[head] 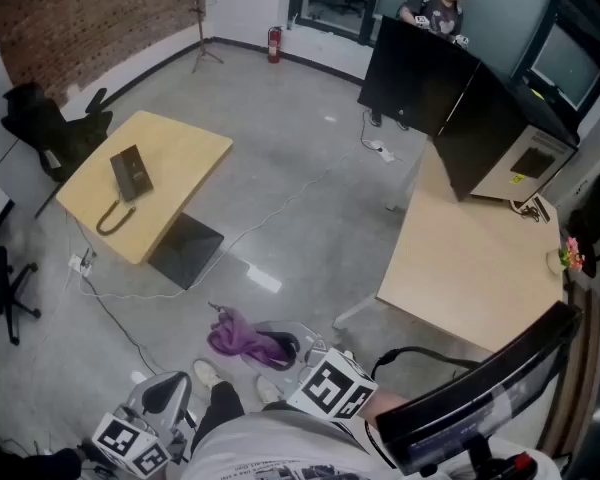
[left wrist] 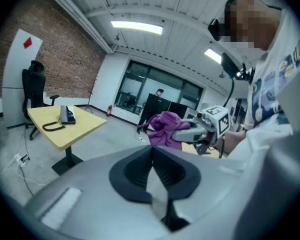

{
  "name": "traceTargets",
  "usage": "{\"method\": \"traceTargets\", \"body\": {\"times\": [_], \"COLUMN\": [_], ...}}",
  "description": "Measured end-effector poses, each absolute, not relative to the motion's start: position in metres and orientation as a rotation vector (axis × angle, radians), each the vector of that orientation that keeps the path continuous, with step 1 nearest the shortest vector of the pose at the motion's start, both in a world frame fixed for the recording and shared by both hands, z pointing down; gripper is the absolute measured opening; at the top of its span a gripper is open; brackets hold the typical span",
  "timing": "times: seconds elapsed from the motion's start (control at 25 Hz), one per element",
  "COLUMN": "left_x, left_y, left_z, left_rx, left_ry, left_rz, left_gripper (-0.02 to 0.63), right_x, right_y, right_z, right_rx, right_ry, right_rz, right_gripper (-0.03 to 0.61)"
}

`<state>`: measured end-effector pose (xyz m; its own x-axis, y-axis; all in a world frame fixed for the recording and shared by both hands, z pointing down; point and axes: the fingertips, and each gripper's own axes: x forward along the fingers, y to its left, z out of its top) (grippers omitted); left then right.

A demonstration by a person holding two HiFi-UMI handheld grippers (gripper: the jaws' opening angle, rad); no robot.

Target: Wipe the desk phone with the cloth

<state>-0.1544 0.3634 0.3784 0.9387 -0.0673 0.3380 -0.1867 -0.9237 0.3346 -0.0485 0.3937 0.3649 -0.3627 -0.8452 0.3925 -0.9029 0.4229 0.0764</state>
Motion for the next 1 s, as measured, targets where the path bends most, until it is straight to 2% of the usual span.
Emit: {"method": "traceTargets", "body": {"times": [0.28,0.64,1.0], "left_x": [-0.143,-0.115,-0.07], "left_y": [0.359,0.344,0.258], "left_z": [0.382,0.389,0.388], "left_rx": [2.729,2.729,2.749], "left_ry": [-0.162,-0.111,-0.089], "left_rz": [0.459,0.45,0.403], "left_gripper": [0.003,0.003,0.003], "right_x": [-0.038,0.012,0.069], "right_y": [0.395,0.381,0.292], "right_z": [0.369,0.383,0.386], "right_rx": [1.526,1.592,1.596], "right_ry": [-2.309,-2.24,-2.16], "right_rz": [0.265,0.287,0.301], "right_gripper": [0.124,0.124,0.124]}}
